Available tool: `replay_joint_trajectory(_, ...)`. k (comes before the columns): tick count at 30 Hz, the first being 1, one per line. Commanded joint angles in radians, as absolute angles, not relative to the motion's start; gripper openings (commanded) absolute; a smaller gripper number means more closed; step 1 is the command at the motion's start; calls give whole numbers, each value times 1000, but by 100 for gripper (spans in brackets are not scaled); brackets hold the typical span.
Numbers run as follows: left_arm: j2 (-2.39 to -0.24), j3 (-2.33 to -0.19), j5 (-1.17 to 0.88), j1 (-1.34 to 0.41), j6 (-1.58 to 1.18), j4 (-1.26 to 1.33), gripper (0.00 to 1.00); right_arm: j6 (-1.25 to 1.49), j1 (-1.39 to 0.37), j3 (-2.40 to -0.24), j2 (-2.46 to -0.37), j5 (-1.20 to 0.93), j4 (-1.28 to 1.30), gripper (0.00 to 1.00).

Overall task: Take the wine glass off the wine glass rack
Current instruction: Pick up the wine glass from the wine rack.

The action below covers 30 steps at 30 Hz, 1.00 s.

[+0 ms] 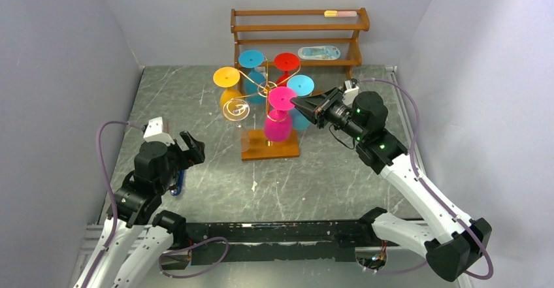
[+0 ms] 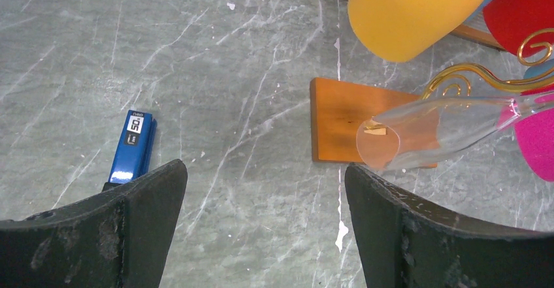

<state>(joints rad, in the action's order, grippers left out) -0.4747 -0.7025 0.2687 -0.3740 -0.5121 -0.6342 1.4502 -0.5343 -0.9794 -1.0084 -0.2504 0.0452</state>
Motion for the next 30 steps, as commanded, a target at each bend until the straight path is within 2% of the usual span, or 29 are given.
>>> replay_joint_trajectory(1, -469, -713, 272, -364, -511, -640, 95, 1477, -538, -966, -989, -231, 5, 0)
replay_joint_trajectory(30, -475, -712, 272, -364, -509, -637, 95, 1479, -536, -841, -795, -222, 55, 0)
